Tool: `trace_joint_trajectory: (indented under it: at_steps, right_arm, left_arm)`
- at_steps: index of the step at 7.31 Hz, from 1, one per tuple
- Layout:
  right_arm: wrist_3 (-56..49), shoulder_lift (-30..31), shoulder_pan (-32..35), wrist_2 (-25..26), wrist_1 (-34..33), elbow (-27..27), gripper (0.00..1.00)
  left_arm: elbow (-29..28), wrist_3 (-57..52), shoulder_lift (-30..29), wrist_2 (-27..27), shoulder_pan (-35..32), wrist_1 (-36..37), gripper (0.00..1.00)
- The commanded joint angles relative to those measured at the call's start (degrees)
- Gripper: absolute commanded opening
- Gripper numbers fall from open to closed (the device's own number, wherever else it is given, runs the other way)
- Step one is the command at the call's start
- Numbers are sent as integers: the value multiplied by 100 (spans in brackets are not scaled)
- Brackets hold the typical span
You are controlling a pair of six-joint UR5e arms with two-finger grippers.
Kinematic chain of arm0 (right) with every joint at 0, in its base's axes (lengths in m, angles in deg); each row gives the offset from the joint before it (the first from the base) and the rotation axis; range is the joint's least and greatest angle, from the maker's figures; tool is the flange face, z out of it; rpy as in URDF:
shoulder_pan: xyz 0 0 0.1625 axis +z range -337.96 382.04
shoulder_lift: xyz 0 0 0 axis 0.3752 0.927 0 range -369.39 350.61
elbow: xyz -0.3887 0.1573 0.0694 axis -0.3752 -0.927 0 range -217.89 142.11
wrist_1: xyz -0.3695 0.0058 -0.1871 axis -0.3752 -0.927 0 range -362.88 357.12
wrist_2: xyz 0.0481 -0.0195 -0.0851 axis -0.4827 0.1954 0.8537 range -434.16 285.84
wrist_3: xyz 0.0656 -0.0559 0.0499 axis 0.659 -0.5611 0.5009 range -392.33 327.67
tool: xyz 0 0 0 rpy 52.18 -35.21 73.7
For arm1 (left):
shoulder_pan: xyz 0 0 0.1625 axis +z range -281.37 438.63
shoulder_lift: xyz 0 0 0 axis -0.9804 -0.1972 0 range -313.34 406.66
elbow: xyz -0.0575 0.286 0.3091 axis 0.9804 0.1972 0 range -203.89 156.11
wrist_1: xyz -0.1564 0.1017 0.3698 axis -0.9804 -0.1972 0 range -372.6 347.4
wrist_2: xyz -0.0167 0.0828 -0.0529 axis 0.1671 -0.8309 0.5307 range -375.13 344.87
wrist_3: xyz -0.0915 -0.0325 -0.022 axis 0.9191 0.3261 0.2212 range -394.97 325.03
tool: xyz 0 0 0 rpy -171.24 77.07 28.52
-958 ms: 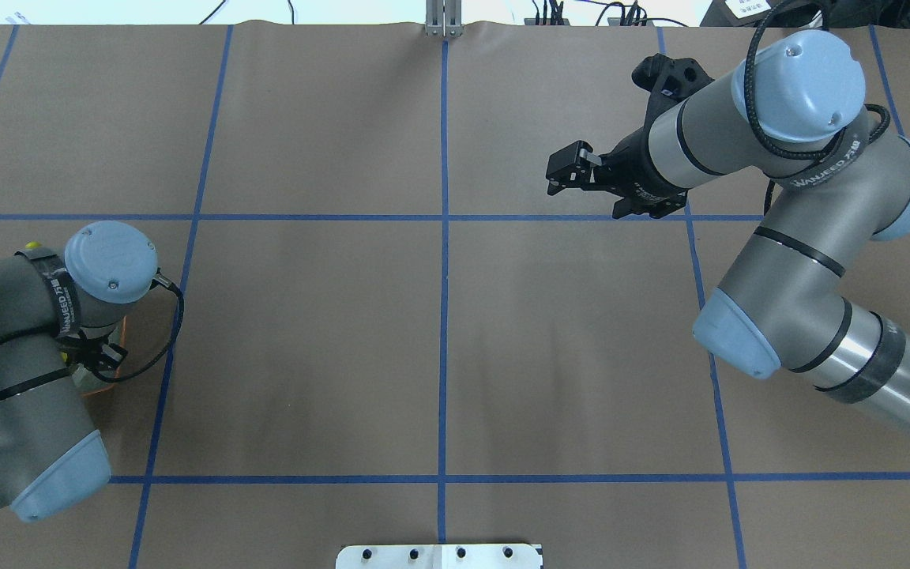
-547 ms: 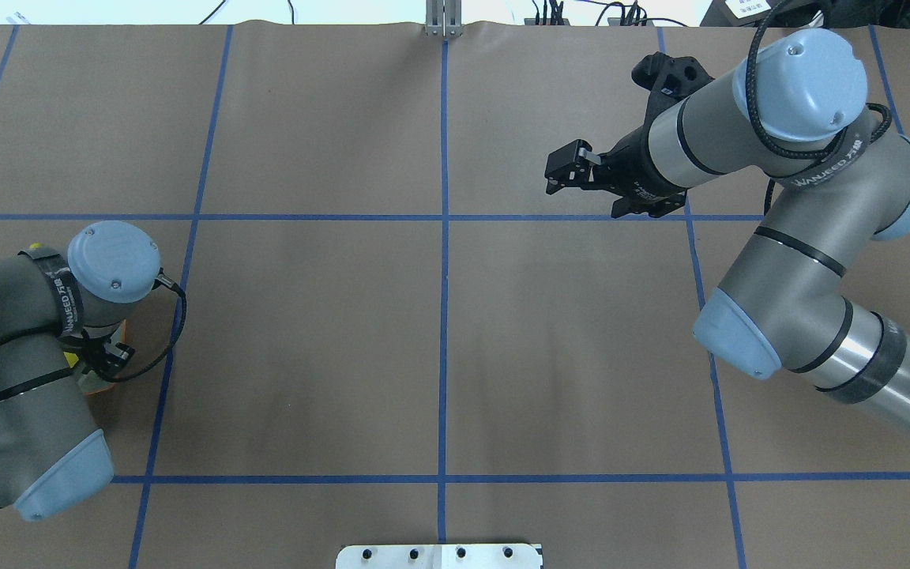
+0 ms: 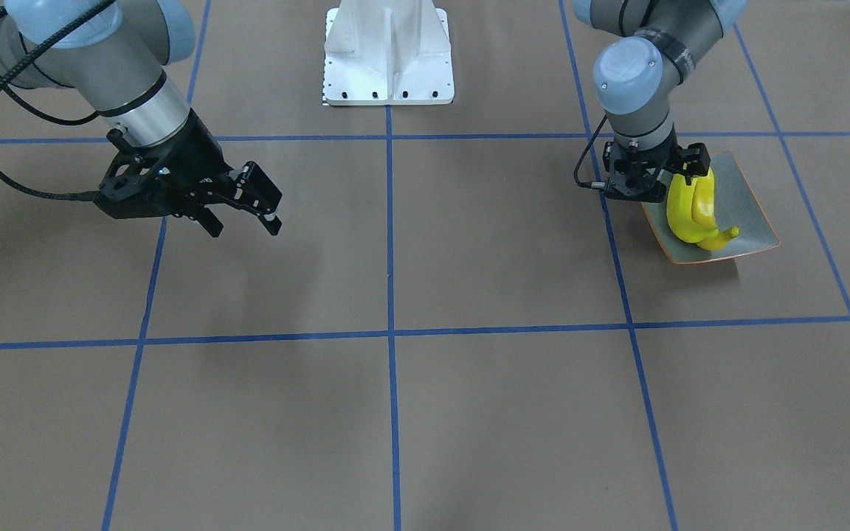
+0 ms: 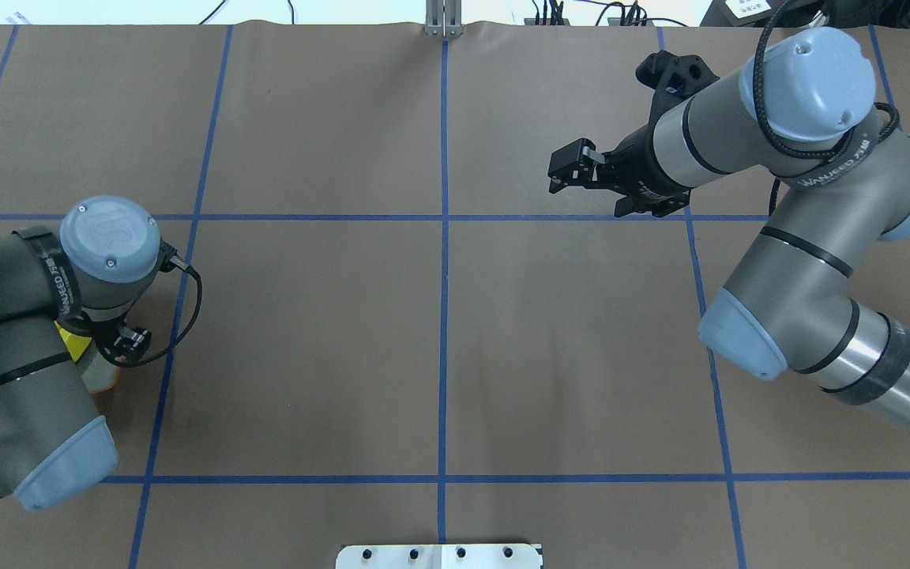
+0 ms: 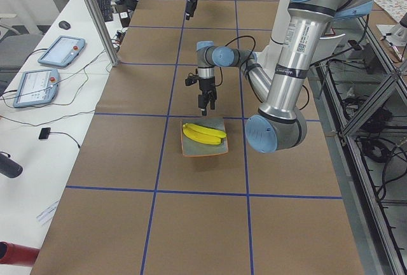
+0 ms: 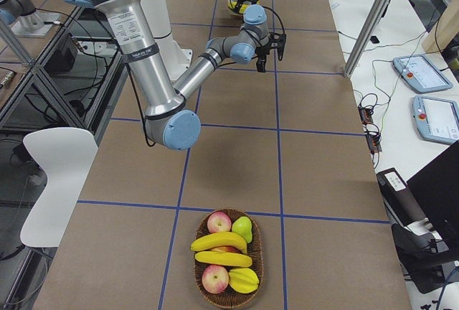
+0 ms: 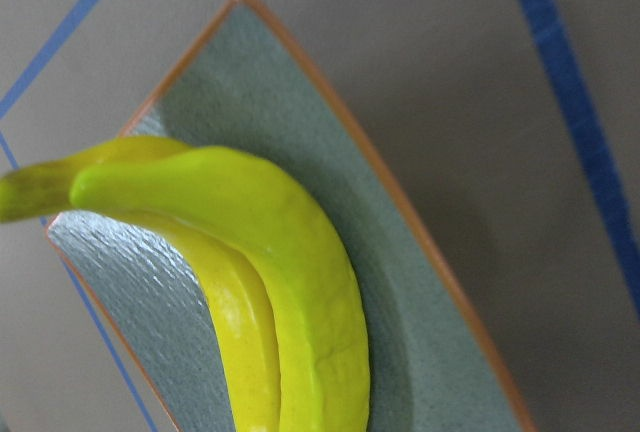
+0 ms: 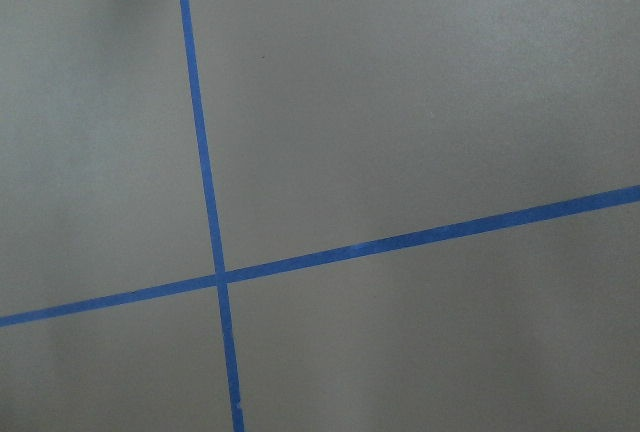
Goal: Transfer all bananas from basket to plate
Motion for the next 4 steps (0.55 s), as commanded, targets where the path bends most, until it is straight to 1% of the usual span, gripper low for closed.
trace_joint_trajectory:
  at_steps: [1, 2, 3, 4]
  right_arm:
    - [-70, 480, 358, -7, -16, 174, 100]
    - [-271, 743, 560, -15, -16, 192, 100]
    - [-786, 1085, 806, -94, -16, 262, 100]
    - [-1470, 1550, 1130, -190, -16, 393, 100]
  left_arm:
    - [50, 217, -235, 493, -256, -785, 100]
    - [42, 793, -226, 860, -343, -1452, 100]
    - [85, 1016, -217, 1099, -510, -1807, 100]
    - [155, 1018, -165, 1310, -738, -2071, 100]
